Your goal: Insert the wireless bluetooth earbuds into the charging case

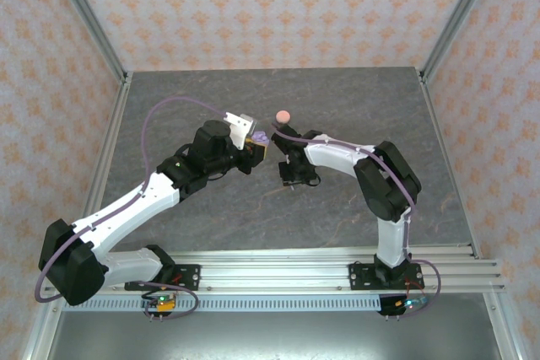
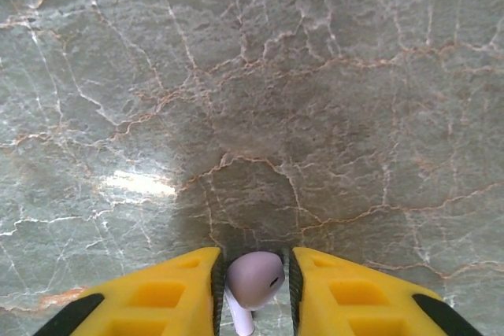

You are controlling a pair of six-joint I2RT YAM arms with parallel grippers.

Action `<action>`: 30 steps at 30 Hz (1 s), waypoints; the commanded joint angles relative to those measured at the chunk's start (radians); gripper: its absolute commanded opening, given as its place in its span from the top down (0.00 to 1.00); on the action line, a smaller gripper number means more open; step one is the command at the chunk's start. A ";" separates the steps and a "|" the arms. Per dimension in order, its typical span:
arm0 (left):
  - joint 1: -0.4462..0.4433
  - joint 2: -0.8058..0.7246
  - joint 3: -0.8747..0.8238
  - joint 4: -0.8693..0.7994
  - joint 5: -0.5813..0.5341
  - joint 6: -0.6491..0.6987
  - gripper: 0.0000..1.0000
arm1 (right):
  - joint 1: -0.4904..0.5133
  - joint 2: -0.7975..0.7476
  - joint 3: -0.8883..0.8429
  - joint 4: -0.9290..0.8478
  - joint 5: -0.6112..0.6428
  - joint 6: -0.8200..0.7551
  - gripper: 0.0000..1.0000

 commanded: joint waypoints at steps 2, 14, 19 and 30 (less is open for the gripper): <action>-0.003 -0.002 -0.002 0.012 0.007 0.017 0.84 | 0.016 0.037 0.008 0.003 0.005 0.000 0.73; -0.003 0.020 0.003 0.016 0.013 0.011 0.84 | -0.019 -0.017 -0.043 0.064 -0.008 0.027 0.78; -0.003 0.035 -0.010 0.044 0.017 -0.010 0.84 | -0.054 -0.063 -0.095 0.140 -0.054 0.066 0.79; -0.003 0.115 -0.068 0.151 -0.017 -0.105 0.84 | -0.122 -0.188 -0.242 0.347 -0.125 0.141 0.80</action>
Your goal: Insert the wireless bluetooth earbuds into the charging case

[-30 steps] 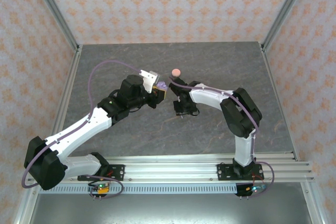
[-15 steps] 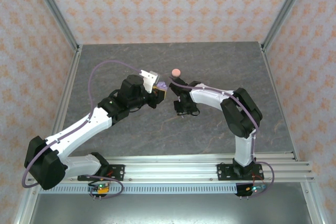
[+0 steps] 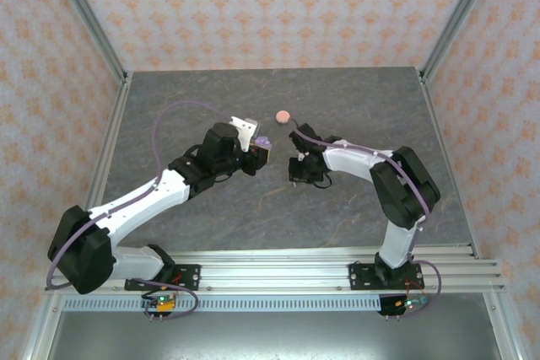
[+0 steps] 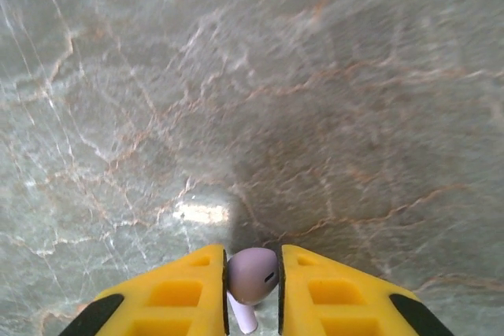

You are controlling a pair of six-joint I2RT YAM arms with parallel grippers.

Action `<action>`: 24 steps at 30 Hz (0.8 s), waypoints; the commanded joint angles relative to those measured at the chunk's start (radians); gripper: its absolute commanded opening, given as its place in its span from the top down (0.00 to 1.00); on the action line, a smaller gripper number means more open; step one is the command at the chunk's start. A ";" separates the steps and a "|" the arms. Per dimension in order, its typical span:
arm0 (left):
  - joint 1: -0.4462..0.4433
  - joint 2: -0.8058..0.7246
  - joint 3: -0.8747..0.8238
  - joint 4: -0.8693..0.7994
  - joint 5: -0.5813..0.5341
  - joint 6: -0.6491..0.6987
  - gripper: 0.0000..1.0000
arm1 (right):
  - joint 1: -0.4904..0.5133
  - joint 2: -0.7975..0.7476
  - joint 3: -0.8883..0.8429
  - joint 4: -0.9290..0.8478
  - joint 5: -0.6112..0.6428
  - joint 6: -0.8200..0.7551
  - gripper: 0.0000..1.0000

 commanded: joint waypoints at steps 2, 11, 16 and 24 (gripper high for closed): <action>-0.003 0.035 -0.031 0.095 -0.017 -0.059 0.84 | -0.035 -0.077 -0.063 0.132 -0.025 0.058 0.80; -0.003 0.101 -0.067 0.192 -0.018 -0.114 0.84 | -0.084 -0.156 -0.134 0.270 -0.134 0.104 0.80; -0.003 0.125 -0.086 0.257 -0.002 -0.115 0.84 | -0.088 -0.199 -0.135 0.298 -0.166 0.107 0.80; 0.004 0.142 -0.111 0.344 0.028 -0.119 0.83 | -0.130 -0.299 -0.150 0.352 -0.247 0.139 0.80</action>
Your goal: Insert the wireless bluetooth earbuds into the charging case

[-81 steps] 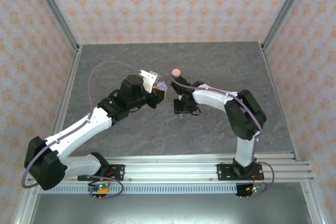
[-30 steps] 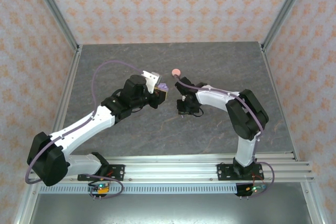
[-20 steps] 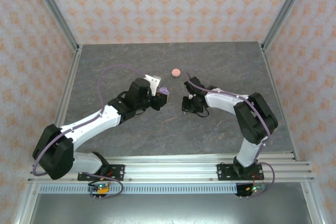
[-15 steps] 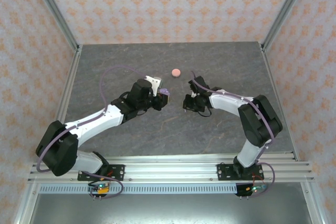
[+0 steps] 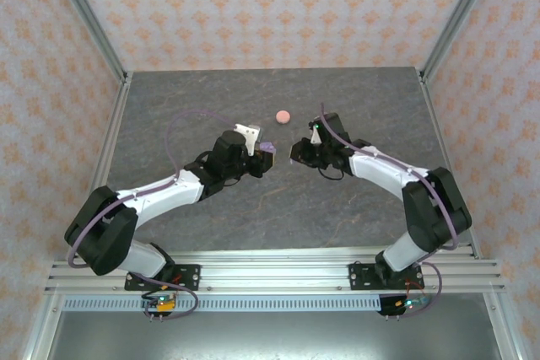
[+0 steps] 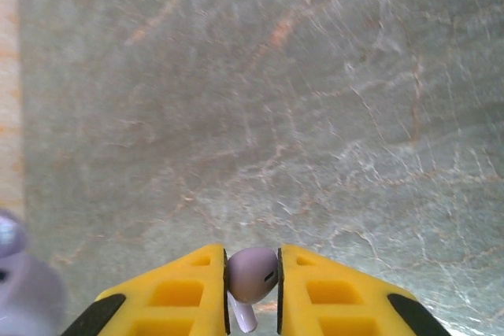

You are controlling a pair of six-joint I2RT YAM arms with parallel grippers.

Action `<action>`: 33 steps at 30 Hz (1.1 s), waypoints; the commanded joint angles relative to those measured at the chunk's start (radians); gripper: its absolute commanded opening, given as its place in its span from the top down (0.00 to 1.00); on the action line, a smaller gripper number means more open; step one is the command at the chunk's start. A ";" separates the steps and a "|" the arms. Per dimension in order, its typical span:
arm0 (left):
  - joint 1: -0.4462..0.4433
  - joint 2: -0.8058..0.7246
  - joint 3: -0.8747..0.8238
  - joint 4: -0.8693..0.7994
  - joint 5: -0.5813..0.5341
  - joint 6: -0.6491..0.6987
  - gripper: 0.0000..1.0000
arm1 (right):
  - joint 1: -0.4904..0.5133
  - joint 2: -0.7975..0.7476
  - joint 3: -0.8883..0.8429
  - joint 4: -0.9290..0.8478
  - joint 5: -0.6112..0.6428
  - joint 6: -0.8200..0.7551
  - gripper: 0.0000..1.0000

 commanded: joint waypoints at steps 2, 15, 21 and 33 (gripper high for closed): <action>0.010 0.017 -0.018 0.105 0.036 -0.019 0.83 | -0.033 -0.084 -0.023 0.065 -0.063 0.029 0.80; 0.015 0.054 -0.019 0.221 0.170 -0.033 0.83 | -0.036 -0.179 0.044 0.025 -0.128 -0.033 0.80; 0.015 0.055 -0.019 0.255 0.211 -0.027 0.83 | -0.036 -0.197 0.095 0.014 -0.157 -0.048 0.80; 0.014 0.053 0.002 0.356 0.349 -0.045 0.83 | -0.036 -0.250 0.090 0.076 -0.202 -0.064 0.80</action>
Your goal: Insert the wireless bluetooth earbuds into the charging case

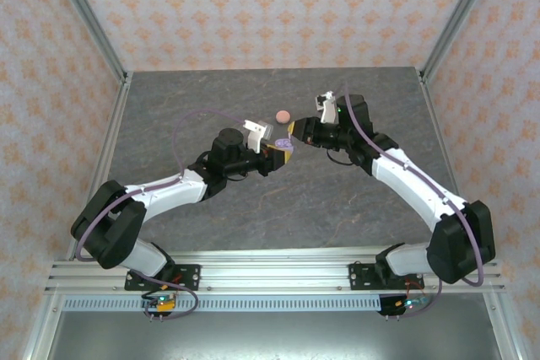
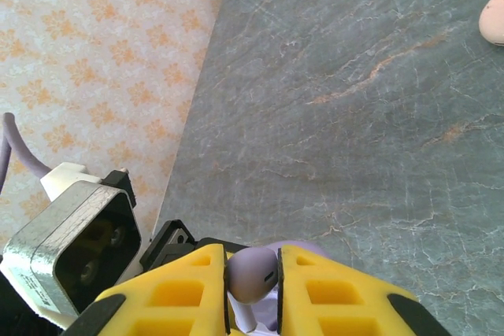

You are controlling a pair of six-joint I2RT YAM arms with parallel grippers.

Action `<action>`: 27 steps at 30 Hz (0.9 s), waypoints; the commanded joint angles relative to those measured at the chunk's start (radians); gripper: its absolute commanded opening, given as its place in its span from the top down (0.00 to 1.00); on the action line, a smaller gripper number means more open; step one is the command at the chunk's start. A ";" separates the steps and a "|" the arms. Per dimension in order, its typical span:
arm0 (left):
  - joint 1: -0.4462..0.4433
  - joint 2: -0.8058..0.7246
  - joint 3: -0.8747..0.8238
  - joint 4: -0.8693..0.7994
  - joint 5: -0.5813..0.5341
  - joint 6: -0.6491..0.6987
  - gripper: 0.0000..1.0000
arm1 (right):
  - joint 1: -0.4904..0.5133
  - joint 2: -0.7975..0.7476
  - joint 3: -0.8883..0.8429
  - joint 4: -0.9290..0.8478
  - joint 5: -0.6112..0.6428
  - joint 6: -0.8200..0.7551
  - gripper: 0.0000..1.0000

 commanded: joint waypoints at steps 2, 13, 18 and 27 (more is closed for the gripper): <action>0.006 0.004 0.024 0.080 0.080 -0.009 0.83 | 0.001 -0.044 0.001 0.065 -0.030 -0.020 0.80; 0.005 -0.001 0.051 0.093 0.129 -0.031 0.83 | 0.000 -0.049 -0.006 0.058 -0.042 -0.031 0.80; 0.005 -0.015 0.055 0.093 0.132 -0.037 0.83 | 0.001 -0.047 -0.006 0.053 -0.048 -0.037 0.80; 0.005 -0.034 0.080 0.064 0.098 -0.056 0.83 | 0.001 -0.051 -0.010 0.044 -0.065 -0.050 0.80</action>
